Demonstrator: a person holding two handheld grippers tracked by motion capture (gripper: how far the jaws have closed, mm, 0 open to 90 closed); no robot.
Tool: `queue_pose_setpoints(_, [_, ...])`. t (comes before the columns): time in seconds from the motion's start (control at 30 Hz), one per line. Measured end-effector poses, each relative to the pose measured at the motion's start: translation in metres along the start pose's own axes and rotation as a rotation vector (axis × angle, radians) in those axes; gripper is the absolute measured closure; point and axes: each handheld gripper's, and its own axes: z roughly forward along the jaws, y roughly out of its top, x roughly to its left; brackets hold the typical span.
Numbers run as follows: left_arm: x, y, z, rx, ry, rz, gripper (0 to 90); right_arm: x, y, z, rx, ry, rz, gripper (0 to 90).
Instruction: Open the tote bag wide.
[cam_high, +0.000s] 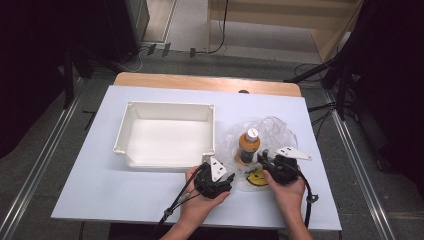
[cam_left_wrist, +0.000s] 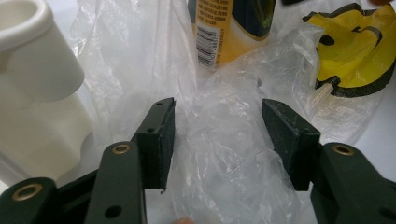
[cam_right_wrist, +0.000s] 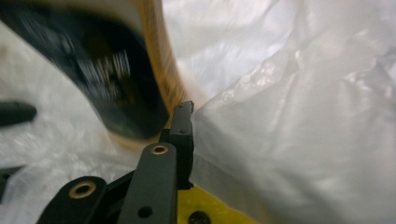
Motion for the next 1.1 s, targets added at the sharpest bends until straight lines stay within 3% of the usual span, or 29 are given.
queue_pose_setpoints(0.1, [0.004, 0.000, 0.000, -0.007, -0.023, -0.039, 49.9, -0.001, 0.008, -0.012, -0.064, -0.032, 0.002, 70.6])
queue_pose_setpoints(0.17, [0.004, 0.000, 0.000, -0.007, -0.024, -0.038, 50.8, -0.002, 0.016, -0.022, -0.114, -0.039, -0.007, 66.4])
queue_pose_setpoints(0.3, [0.005, -0.001, -0.001, -0.010, -0.025, -0.043, 52.7, -0.004, 0.029, -0.029, -0.157, -0.060, -0.013, 63.4])
queue_pose_setpoints(0.47, [0.005, -0.001, -0.001, -0.010, -0.028, -0.042, 56.1, -0.015, 0.054, -0.030, -0.218, -0.101, 0.028, 56.1])
queue_pose_setpoints(0.57, [0.005, -0.001, -0.001, -0.009, -0.025, -0.041, 57.5, -0.019, 0.068, -0.023, -0.226, -0.108, 0.038, 52.6])
queue_pose_setpoints(0.63, [0.005, -0.001, -0.001, -0.010, -0.023, -0.044, 58.5, -0.023, 0.075, -0.010, -0.202, -0.098, 0.044, 51.6])
queue_pose_setpoints(0.67, [0.005, -0.001, -0.001, -0.008, -0.024, -0.043, 59.6, -0.026, 0.076, 0.003, -0.160, -0.099, 0.050, 52.4])
queue_pose_setpoints(0.7, [0.005, -0.001, -0.001, -0.008, -0.024, -0.046, 59.6, -0.026, 0.076, 0.003, -0.160, -0.099, 0.050, 52.4])
queue_pose_setpoints(0.83, [0.006, -0.001, -0.001, -0.011, -0.027, -0.051, 65.4, -0.034, 0.065, 0.034, -0.020, -0.101, 0.051, 64.1])
queue_pose_setpoints(0.97, [0.007, 0.000, -0.001, -0.004, -0.021, -0.063, 69.9, -0.042, 0.048, 0.049, 0.080, -0.098, 0.064, 73.0])
queue_pose_setpoints(1.1, [0.008, -0.001, 0.000, -0.004, -0.022, -0.069, 71.0, -0.048, 0.032, 0.055, 0.127, -0.120, 0.066, 77.5])
